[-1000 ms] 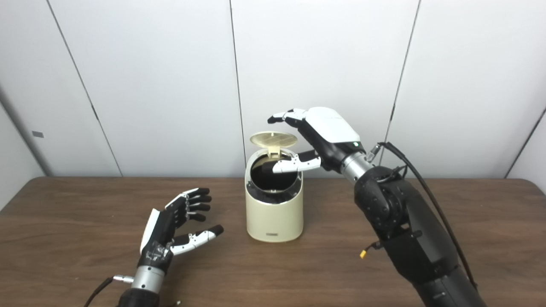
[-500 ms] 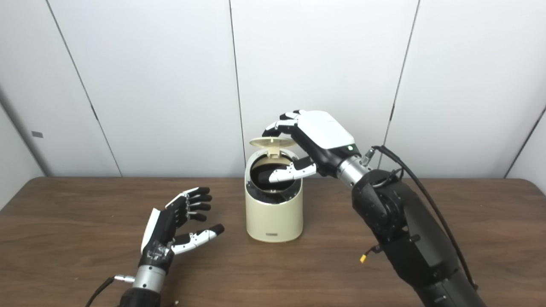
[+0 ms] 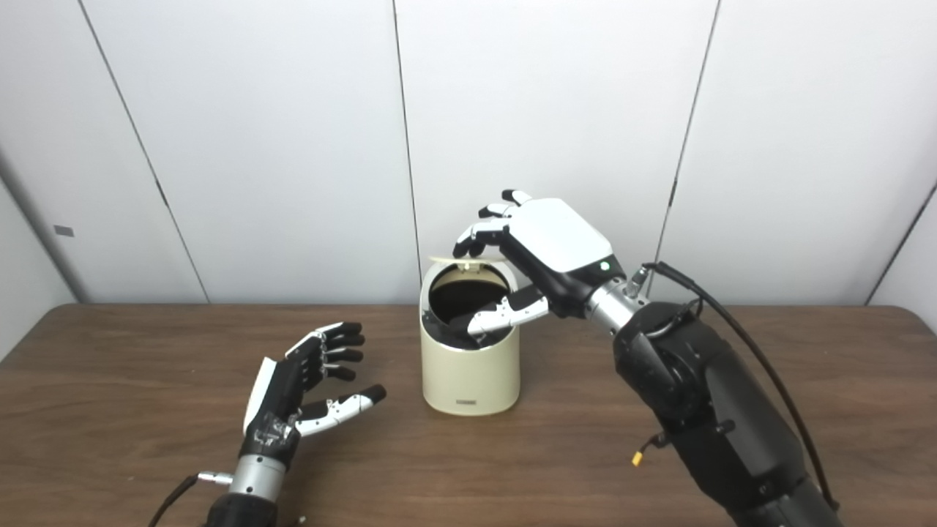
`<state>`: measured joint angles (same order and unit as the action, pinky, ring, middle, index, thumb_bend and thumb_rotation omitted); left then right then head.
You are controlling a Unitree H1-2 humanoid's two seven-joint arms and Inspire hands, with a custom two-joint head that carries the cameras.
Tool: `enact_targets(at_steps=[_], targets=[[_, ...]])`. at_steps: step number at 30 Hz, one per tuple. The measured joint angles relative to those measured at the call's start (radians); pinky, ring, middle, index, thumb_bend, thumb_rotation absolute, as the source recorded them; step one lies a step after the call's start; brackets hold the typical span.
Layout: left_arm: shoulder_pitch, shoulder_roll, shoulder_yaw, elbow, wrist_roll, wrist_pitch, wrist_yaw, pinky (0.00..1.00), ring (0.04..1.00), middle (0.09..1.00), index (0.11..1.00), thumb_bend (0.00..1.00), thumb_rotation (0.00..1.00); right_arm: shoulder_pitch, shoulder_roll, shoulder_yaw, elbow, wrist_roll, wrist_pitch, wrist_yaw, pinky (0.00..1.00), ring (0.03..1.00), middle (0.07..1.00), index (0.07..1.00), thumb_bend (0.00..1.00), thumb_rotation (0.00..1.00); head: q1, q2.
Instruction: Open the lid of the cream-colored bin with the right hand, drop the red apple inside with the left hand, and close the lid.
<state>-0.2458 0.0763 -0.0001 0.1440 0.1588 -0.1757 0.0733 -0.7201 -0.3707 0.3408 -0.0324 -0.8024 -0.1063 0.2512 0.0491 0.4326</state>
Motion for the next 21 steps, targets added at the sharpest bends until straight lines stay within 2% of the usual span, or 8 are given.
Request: enact_targets(at_steps=[6,21], targets=[[0.000,-0.001,0.000,-0.011,0.001,0.002,0.000,0.61,0.696,0.737,0.755,0.76,0.08,0.021,-0.003,0.002,-0.002,-0.045,-0.060,-0.017,0.97,0.843,0.646,0.658,0.70,0.70,0.008,0.009],[0.000,-0.001,0.000,-0.013,0.013,0.008,0.002,0.61,0.691,0.727,0.754,0.77,0.09,0.075,-0.001,0.005,-0.018,-0.066,-0.070,-0.012,0.96,0.838,0.654,0.664,0.68,0.71,0.012,0.017]])
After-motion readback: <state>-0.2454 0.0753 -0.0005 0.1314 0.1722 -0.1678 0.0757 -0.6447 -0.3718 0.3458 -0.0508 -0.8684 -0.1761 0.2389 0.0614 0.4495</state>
